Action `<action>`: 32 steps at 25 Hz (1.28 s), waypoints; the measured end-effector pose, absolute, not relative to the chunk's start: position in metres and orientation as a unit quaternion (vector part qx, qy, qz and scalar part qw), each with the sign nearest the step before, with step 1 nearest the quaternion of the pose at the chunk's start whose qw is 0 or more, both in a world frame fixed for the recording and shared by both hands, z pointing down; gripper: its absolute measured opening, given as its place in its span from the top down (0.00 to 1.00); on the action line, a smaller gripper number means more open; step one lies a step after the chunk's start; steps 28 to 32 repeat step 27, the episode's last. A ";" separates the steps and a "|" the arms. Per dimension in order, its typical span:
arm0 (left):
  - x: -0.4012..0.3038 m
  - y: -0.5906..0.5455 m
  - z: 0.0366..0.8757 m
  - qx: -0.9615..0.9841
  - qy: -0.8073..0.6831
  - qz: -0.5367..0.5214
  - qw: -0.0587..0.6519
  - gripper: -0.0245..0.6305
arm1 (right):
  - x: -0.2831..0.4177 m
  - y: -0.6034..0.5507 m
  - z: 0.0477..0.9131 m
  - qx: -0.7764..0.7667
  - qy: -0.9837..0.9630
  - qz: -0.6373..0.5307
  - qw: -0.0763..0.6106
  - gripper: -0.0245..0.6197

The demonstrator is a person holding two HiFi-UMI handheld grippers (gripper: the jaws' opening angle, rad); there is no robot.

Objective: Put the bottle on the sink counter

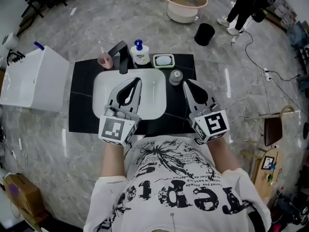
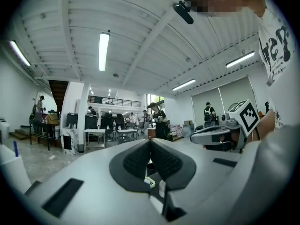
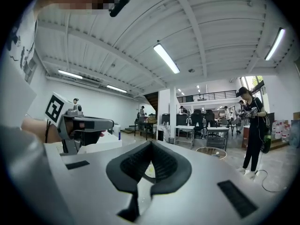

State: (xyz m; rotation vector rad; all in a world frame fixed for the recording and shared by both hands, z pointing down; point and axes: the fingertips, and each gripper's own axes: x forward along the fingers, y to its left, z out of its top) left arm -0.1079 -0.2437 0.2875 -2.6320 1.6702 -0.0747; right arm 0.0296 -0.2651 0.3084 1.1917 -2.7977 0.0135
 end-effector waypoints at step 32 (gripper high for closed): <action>-0.090 -0.258 0.294 -0.851 0.524 -0.021 0.017 0.94 | 0.053 -0.276 0.317 0.427 -0.903 0.014 0.048 0.94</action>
